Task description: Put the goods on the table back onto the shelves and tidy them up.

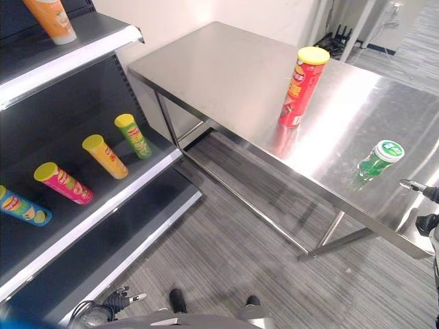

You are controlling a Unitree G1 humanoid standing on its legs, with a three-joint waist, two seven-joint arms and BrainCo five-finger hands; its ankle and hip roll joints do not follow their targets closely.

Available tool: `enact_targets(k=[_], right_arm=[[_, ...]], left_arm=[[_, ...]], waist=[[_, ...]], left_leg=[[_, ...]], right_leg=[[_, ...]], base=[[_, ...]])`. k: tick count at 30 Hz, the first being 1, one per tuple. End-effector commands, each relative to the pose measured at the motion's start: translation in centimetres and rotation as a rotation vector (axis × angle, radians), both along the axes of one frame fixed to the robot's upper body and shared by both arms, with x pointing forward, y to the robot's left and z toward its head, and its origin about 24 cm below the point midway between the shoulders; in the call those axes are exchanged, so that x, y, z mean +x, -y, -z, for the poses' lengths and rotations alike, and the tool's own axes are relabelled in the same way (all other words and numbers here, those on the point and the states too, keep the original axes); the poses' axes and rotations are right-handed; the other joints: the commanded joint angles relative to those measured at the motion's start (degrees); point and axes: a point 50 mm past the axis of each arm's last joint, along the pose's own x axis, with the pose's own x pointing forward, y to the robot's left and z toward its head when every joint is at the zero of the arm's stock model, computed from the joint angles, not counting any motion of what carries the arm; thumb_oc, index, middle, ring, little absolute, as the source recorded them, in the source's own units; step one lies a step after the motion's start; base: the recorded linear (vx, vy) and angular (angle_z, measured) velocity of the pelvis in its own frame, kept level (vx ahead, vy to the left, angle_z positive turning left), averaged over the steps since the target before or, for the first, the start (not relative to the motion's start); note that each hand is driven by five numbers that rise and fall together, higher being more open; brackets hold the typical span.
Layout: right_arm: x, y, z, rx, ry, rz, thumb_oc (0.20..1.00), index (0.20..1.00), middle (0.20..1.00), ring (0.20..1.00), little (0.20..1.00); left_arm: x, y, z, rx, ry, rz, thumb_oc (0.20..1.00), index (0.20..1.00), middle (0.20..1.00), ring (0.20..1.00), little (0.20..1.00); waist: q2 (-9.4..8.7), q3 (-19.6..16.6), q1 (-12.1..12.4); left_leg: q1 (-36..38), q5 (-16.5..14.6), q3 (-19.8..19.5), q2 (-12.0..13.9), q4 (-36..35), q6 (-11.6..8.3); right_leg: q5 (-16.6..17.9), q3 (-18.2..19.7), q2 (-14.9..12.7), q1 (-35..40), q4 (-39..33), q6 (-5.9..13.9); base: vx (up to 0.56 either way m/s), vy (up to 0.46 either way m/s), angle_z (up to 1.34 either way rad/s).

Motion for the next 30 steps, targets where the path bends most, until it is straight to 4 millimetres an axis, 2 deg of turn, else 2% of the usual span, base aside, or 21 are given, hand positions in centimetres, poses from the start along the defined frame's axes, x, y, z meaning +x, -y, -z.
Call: enact_targets(k=[1,19,30], right_arm=[[1.9,-0.2,-3.1,-0.1,0.052,-0.037,1.0,1.0,1.0,1.0,1.0],[3.9,-1.5,-2.8,-0.12,0.089,-0.017,1.0,1.0,1.0,1.0,1.0],[5.0,-2.2,-2.6,-0.105,0.088,-0.04,1.0,1.0,1.0,1.0,1.0]], left_arm=[[3.1,-1.6,-1.2,0.053,0.081,-0.013,1.0,1.0,1.0,1.0,1.0],[2.1,-1.2,-0.9,0.06,0.065,-0.019,1.0,1.0,1.0,1.0,1.0],[2.1,-1.0,-0.9,0.057,0.067,-0.013,1.0,1.0,1.0,1.0,1.0]], waist=[[-4.11,1.86,1.26],[-2.42,2.47,3.12],[-2.2,2.43,3.71]], left_leg=[[5.84,-5.15,0.69,2.74,0.67,-4.69],[5.32,-4.67,-0.76,2.58,0.29,-4.82],[5.22,-4.47,-1.01,2.79,0.28,-4.97]], right_leg=[[-4.48,3.54,0.22,-2.03,0.75,0.34],[-5.31,2.06,0.41,-1.63,0.75,-0.13],[-5.5,1.39,0.56,-1.42,0.75,-0.22]], base=[[0.01,-0.008,0.09],[0.0,-0.008,0.04],[0.0,-0.007,0.03]])
